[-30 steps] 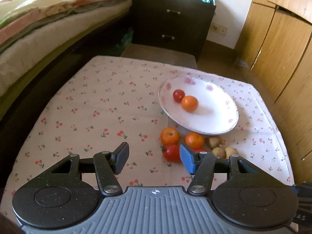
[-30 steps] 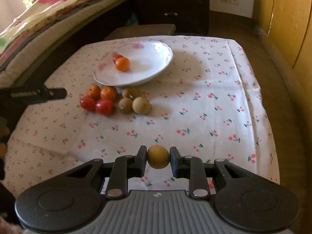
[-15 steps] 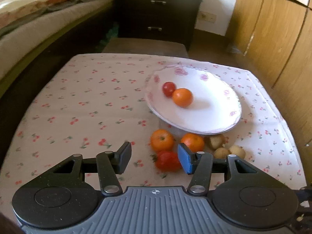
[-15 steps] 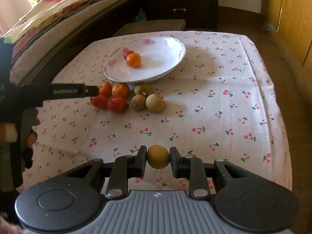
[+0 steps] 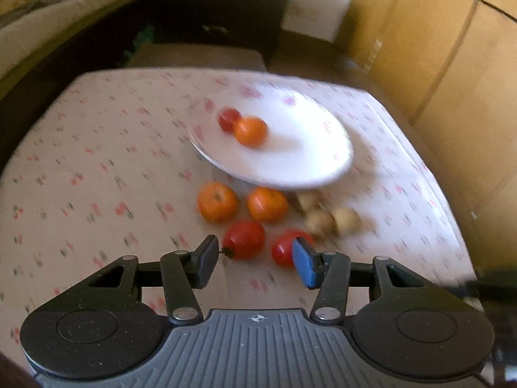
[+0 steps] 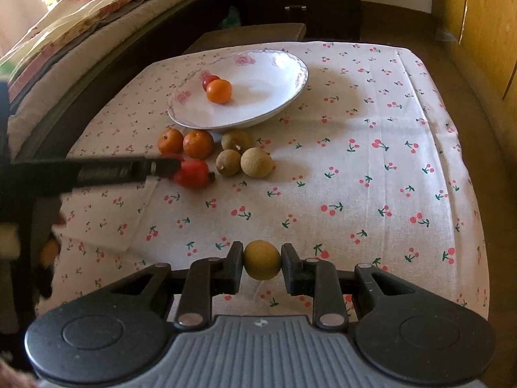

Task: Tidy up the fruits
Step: 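Position the open left tool around a red tomato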

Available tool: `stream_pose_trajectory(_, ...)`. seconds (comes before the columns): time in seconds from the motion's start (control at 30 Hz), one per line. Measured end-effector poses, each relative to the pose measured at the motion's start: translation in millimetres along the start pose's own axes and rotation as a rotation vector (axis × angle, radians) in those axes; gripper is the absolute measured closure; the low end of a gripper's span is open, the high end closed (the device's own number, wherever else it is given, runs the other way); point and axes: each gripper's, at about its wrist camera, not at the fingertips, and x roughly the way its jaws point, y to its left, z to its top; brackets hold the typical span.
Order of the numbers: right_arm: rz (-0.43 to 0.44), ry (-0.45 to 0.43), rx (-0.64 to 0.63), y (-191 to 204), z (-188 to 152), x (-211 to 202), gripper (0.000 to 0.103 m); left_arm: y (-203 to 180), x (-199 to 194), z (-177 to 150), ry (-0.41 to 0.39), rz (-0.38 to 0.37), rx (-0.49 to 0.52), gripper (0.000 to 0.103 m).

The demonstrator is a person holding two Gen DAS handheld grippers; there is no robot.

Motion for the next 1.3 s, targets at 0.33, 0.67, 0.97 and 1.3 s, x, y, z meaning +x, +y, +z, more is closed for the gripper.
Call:
stream_pose_trajectory(0.33, 0.003, -0.012, 0.010, 1, -1, -6, 0.076, -17, -23, -15, -0.013, -0.043, 0.035, 0.042)
stream_pose_trajectory(0.67, -0.003, -0.010, 0.027, -6, -2, -7, 0.076, -47, 0, -9, -0.017, -0.039, 0.166, 0.042)
stream_pose_trajectory(0.97, -0.021, 0.007, 0.057, -17, -2, -4, 0.076, -56, 4, -10, -0.010, -0.060, 0.201, 0.038)
stream_pose_trajectory(1.3, -0.024, 0.005, 0.069, -21, -4, -9, 0.076, -57, 3, -11, 0.004, -0.056, 0.191, 0.038)
